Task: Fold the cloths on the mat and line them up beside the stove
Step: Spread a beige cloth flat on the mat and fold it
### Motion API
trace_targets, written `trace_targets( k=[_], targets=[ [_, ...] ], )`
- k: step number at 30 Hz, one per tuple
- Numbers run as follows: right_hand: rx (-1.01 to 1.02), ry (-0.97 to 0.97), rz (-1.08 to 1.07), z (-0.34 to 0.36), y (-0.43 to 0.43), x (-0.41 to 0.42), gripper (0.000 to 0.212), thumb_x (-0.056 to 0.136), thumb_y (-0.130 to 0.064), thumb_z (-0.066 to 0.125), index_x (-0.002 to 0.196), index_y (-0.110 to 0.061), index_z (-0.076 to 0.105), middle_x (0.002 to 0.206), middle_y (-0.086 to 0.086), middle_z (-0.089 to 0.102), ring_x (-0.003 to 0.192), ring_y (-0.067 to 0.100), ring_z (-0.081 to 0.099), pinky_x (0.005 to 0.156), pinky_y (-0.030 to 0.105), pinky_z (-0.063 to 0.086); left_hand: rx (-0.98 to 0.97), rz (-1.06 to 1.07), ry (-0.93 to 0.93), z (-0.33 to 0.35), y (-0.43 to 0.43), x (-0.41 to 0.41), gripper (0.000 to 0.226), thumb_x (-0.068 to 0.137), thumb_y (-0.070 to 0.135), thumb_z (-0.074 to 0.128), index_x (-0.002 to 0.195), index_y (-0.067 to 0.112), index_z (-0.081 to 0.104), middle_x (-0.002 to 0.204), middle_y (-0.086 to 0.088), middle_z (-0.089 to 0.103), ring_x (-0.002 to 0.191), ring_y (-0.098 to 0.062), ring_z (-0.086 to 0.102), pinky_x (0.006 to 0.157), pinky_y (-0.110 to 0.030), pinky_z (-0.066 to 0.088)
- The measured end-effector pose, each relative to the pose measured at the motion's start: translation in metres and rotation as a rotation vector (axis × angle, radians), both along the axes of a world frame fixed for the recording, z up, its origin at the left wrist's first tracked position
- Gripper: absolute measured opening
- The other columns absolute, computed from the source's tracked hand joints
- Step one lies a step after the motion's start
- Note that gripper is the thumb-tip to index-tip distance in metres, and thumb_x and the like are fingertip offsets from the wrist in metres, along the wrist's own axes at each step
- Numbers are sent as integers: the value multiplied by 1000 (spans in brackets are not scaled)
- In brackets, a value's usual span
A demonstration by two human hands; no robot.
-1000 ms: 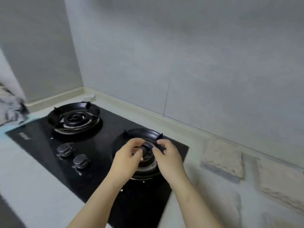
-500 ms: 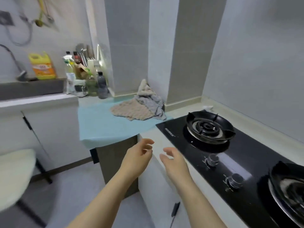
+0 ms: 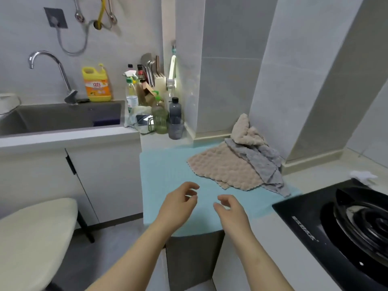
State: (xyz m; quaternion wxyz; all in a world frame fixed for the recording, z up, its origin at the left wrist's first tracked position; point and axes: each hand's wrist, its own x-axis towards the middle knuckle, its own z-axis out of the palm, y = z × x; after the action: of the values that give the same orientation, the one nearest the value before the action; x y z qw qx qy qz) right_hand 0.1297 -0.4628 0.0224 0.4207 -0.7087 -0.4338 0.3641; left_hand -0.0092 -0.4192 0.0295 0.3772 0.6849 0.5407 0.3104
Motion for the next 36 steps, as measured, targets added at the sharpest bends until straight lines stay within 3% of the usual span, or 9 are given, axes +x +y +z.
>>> trace_targets(
  k=[8,11,14,18,21,27,30,33,36],
  targets=[
    [-85,-129,-90,-37,139,2,29,89,-21,52,117,-20,57,122,-2,58,115,18,50,96,34,43,-59,-122,89,-21,143,12,33,92,17,45,121,32,51,110,9,58,92,-6,57,71,-16,44],
    [-131,-209,-151,-45,174,5,26,85,-23,56,111,-22,61,117,-3,61,116,19,51,102,36,39,-35,-296,216,-36,192,15,53,89,14,48,135,36,37,123,8,54,110,-10,53,89,-19,40],
    [-202,-374,-144,-50,201,8,29,85,-33,57,113,-30,57,122,-11,57,121,16,44,103,33,36,53,-482,376,-57,238,22,61,78,27,49,137,37,36,138,13,43,125,-17,43,101,-32,38],
    [-214,-653,-240,-65,223,-8,36,74,-57,53,104,-37,57,115,-19,56,117,17,47,89,36,41,262,-673,601,-76,285,33,47,84,46,50,130,44,41,141,21,30,127,-16,30,95,-27,31],
    [-191,-707,-424,-79,234,-26,44,59,-65,45,85,-34,62,92,-13,65,93,19,57,66,36,51,383,-854,538,-86,315,32,59,71,60,33,124,42,51,131,21,42,115,-14,37,92,-23,32],
    [-288,-802,-673,-85,245,-57,34,69,-46,44,94,-29,61,100,-6,68,103,24,59,84,34,39,394,-1166,308,-101,361,34,51,74,42,26,101,28,67,104,12,64,94,-18,55,85,-28,40],
    [-284,-702,-819,-85,249,-67,25,75,-38,47,87,-24,64,92,-7,66,95,24,61,80,38,49,422,-1301,285,-93,374,37,54,72,41,24,96,16,66,93,7,64,86,-17,52,77,-19,34],
    [-208,-672,-898,-84,250,-77,8,76,-31,54,77,-23,56,78,-8,58,82,21,57,70,34,45,345,-1341,181,-91,382,37,16,76,25,42,76,21,57,66,17,47,73,-12,44,66,-19,29],
    [-173,-713,-938,-91,250,-77,27,84,-40,38,78,-22,57,77,-8,58,78,17,54,71,32,41,333,-1302,101,-99,384,34,14,75,23,45,76,22,59,63,21,45,69,0,41,66,-20,30]
  ],
)
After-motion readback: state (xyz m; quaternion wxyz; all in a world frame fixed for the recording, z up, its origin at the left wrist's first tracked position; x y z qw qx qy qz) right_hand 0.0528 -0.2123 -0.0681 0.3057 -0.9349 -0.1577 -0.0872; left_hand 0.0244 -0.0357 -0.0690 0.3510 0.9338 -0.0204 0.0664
